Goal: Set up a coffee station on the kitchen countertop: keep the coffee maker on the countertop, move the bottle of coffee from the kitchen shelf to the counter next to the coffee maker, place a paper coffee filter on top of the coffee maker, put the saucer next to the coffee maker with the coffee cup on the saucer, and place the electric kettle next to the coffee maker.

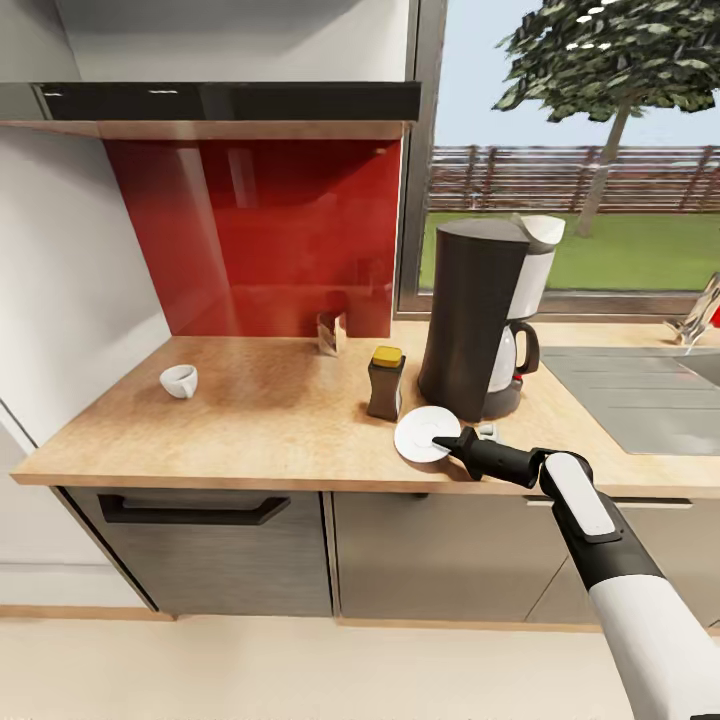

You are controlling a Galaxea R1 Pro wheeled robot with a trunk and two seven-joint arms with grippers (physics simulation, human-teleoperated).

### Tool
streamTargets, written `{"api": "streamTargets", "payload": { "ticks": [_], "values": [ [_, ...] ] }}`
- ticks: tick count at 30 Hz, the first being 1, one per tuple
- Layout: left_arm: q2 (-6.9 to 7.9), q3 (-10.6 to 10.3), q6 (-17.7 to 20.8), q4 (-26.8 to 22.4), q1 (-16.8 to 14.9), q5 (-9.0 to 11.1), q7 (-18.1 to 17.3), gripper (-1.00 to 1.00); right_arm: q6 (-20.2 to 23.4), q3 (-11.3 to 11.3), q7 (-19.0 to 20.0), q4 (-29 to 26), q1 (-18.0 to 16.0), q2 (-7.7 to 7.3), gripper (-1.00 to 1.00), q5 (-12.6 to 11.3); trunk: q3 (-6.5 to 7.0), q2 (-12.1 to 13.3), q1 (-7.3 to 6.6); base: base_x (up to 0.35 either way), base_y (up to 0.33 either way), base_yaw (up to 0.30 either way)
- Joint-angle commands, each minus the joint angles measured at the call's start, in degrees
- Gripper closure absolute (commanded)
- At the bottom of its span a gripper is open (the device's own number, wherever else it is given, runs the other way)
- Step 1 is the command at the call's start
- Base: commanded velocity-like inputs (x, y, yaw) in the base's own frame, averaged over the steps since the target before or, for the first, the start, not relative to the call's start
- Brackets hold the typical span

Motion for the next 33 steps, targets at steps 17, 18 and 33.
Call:
{"api": "streamTargets", "payload": {
  "ticks": [17,18,33],
  "values": [
    [0.02,-0.5,0.6,0.0,0.0,0.5,-0.2,-1.00,0.1,0.1,0.0,0.0,0.0,-0.04,1.00,0.3,-0.36,0.0,0.00,0.000,0.000,0.000],
    [0.02,-0.5,0.6,0.0,0.0,0.5,-0.2,-1.00,0.1,0.1,0.0,0.0,0.0,-0.04,1.00,0.3,-0.36,0.0,0.00,0.000,0.000,0.000],
    [0.02,-0.5,0.6,0.0,0.0,0.5,-0.2,-1.00,0.1,0.1,0.0,0.0,0.0,0.04,1.00,0.3,-0.36,0.0,0.00,0.000,0.000,0.000]
  ]
}}
